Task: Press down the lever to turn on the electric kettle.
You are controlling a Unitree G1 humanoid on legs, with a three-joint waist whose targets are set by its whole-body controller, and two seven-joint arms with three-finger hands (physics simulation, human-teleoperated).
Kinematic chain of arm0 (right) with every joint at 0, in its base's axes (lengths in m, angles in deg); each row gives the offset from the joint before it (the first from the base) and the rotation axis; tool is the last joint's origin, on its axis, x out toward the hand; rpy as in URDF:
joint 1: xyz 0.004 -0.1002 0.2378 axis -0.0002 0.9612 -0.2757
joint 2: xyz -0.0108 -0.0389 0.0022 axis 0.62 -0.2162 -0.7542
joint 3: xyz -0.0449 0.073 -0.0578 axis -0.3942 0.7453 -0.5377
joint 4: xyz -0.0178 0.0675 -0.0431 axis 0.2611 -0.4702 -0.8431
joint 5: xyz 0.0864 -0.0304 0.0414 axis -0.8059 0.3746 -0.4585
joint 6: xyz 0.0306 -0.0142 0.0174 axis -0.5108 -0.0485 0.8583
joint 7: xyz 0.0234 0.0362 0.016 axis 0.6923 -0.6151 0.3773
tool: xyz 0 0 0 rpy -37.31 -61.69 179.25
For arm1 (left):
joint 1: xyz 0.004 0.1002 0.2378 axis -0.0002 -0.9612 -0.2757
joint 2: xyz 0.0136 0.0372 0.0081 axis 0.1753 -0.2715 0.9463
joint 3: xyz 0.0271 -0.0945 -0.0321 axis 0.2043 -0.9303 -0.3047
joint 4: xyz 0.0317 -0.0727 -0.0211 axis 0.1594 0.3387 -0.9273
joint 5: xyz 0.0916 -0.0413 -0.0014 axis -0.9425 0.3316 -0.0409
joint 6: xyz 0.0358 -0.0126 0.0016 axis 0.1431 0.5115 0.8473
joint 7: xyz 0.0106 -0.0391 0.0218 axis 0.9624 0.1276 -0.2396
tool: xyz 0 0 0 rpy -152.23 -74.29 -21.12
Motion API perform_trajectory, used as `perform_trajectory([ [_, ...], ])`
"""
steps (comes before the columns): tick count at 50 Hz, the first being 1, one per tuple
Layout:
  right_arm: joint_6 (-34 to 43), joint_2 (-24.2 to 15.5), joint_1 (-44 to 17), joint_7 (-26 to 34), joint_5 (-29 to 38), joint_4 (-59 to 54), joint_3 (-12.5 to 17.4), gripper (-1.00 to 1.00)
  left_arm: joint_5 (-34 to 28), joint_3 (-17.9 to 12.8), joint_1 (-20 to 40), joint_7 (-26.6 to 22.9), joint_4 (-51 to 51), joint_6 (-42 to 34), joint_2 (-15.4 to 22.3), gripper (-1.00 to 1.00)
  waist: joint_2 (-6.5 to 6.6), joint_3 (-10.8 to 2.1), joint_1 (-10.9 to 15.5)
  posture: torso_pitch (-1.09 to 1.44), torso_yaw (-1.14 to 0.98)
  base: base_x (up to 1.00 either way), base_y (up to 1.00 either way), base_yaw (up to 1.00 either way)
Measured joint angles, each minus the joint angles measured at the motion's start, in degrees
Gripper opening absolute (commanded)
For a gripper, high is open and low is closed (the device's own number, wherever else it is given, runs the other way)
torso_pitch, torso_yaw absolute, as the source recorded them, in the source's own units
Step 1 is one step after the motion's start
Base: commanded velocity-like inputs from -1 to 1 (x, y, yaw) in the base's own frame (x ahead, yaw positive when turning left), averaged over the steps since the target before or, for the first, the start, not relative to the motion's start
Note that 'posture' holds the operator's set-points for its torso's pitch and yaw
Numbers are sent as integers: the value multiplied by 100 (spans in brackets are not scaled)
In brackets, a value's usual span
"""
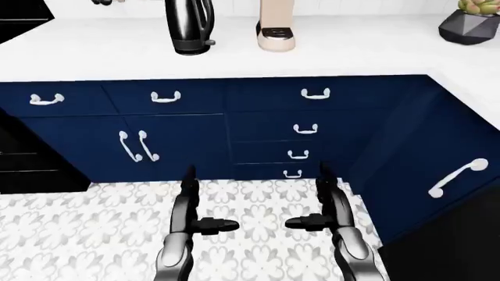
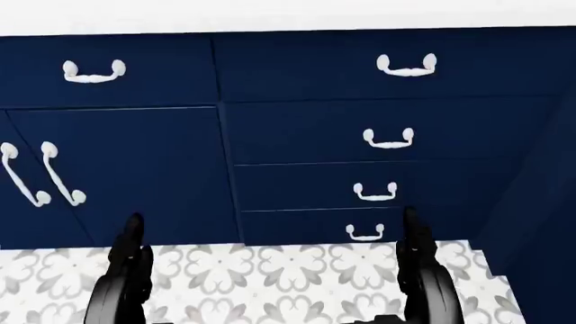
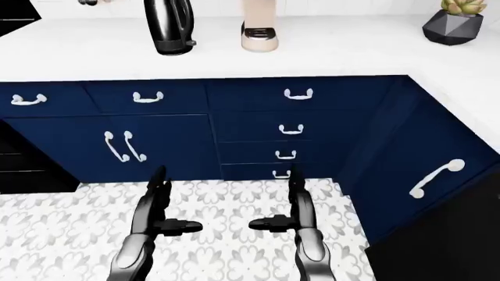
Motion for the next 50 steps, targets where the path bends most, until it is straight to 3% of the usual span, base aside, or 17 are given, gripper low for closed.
perform_trajectory([
  [1,-18,-9,24,19,-6,133,-16,100,14,-7,-7,-8,-114,8,8,100,-22,-57,-6,0,0,0,0,0],
  [3,-180,-15,-1,85,-15,540,-50,100,38,-37,75,-11,-427,123,20,100,-19,-338,30,0,0,0,0,0],
  [5,-358,18,-22,164,-21,610,-121,100,49,-41,95,-8,-471,229,11,100,-52,-232,33,0,0,0,0,0],
  [8,-399,18,0,270,-14,500,-184,100,54,6,2,-20,-398,183,-10,100,-38,-325,36,0,0,0,0,0],
  [26,-297,13,127,314,54,1387,-159,100,366,-73,-34,38,-1163,-334,-29,100,-12,-427,37,0,0,0,0,0],
  [34,19,-39,16,231,176,2109,-19,100,357,-195,-65,191,-2395,-1021,16,100,-11,-391,26,0,0,0,0,0],
  [50,364,-33,-7,174,307,3111,126,100,396,-417,79,253,-3908,-1994,66,100,-1,-345,35,0,0,0,0,0],
])
